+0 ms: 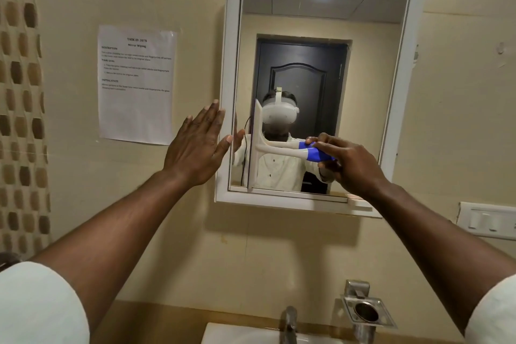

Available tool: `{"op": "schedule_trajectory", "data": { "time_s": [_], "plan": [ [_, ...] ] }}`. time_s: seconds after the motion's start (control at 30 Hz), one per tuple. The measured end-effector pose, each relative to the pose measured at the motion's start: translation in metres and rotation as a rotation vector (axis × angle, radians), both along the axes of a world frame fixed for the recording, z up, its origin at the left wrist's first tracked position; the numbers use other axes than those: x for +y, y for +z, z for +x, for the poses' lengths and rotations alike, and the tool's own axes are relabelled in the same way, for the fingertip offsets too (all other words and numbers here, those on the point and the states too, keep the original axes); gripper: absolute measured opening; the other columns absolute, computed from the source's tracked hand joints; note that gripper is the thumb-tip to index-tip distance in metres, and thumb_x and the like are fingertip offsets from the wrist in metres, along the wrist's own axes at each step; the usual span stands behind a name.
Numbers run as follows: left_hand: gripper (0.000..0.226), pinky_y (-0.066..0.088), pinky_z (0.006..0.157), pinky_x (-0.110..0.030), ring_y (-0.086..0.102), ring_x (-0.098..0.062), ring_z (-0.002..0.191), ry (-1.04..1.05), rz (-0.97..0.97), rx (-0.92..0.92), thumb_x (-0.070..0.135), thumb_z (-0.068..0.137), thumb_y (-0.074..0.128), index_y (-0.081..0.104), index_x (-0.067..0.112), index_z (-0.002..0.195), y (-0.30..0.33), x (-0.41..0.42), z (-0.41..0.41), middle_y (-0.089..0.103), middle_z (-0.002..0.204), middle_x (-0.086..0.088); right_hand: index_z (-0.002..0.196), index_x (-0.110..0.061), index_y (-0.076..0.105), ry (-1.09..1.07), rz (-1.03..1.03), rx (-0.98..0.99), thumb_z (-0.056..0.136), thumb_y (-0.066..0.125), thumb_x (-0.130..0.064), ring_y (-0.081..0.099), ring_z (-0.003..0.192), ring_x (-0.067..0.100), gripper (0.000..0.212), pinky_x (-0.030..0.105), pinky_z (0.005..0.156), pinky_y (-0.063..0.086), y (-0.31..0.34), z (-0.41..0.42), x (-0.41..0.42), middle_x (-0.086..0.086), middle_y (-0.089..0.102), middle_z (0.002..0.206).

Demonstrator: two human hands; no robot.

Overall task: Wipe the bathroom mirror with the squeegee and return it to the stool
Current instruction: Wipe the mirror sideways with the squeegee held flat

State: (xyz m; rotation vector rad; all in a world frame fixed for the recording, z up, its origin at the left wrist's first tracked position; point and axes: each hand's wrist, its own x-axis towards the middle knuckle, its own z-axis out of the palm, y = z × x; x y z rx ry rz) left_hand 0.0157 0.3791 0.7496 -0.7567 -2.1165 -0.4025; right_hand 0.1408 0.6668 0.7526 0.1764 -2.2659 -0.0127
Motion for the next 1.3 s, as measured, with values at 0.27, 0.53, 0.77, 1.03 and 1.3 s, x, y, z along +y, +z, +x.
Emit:
{"op": "schedule_trajectory", "data": {
  "time_s": [0.27, 0.53, 0.77, 1.03, 1.3],
  "plan": [
    [0.059, -0.005, 0.115, -0.031, -0.008, -0.006, 0.143, -0.098, 0.01, 0.002, 0.048, 0.098, 0.017, 0.001, 0.024, 0.149, -0.002, 0.04, 0.008, -0.008, 0.158, 0.007, 0.127, -0.015, 0.06, -0.069, -0.044, 0.001, 0.079, 0.07, -0.003, 0.063, 0.099, 0.033, 0.05, 0.03, 0.08, 0.044, -0.002, 0.03, 0.038, 0.012, 0.064, 0.123],
    [0.06, -0.005, 0.113, -0.029, -0.006, -0.008, 0.144, -0.246, 0.003, 0.009, 0.049, 0.097, 0.016, -0.003, 0.026, 0.149, -0.003, 0.098, 0.029, -0.007, 0.158, 0.007, 0.129, -0.018, 0.058, -0.225, -0.06, -0.015, 0.081, 0.069, -0.005, 0.06, 0.09, 0.029, 0.051, 0.037, 0.074, 0.052, -0.004, 0.069, 0.085, 0.01, 0.065, 0.108],
    [0.06, -0.005, 0.113, -0.029, -0.003, -0.009, 0.145, -0.32, -0.013, 0.035, 0.048, 0.097, 0.018, 0.005, 0.022, 0.15, -0.006, 0.156, 0.046, -0.002, 0.159, 0.005, 0.128, -0.019, 0.059, -0.3, -0.057, -0.01, 0.086, 0.065, -0.011, 0.059, 0.083, 0.029, 0.042, 0.036, 0.067, 0.049, -0.001, 0.112, 0.121, 0.007, 0.064, 0.103],
    [0.061, 0.003, 0.119, -0.035, 0.0, -0.011, 0.145, -0.386, -0.024, 0.026, 0.049, 0.096, 0.018, 0.007, 0.022, 0.15, -0.01, 0.196, 0.055, -0.001, 0.159, 0.004, 0.123, -0.022, 0.062, -0.379, -0.047, -0.002, 0.087, 0.064, -0.011, 0.058, 0.081, 0.031, 0.038, 0.038, 0.064, 0.05, 0.006, 0.145, 0.153, 0.006, 0.063, 0.1],
    [0.063, 0.001, 0.118, -0.034, -0.002, -0.011, 0.145, -0.409, -0.031, 0.011, 0.051, 0.094, 0.015, 0.005, 0.023, 0.15, -0.017, 0.214, 0.062, -0.003, 0.158, 0.006, 0.12, -0.023, 0.063, -0.43, 0.018, 0.011, 0.086, 0.063, -0.009, 0.057, 0.077, 0.031, 0.036, 0.033, 0.059, 0.042, 0.007, 0.159, 0.167, 0.006, 0.063, 0.097]
  ]
}}
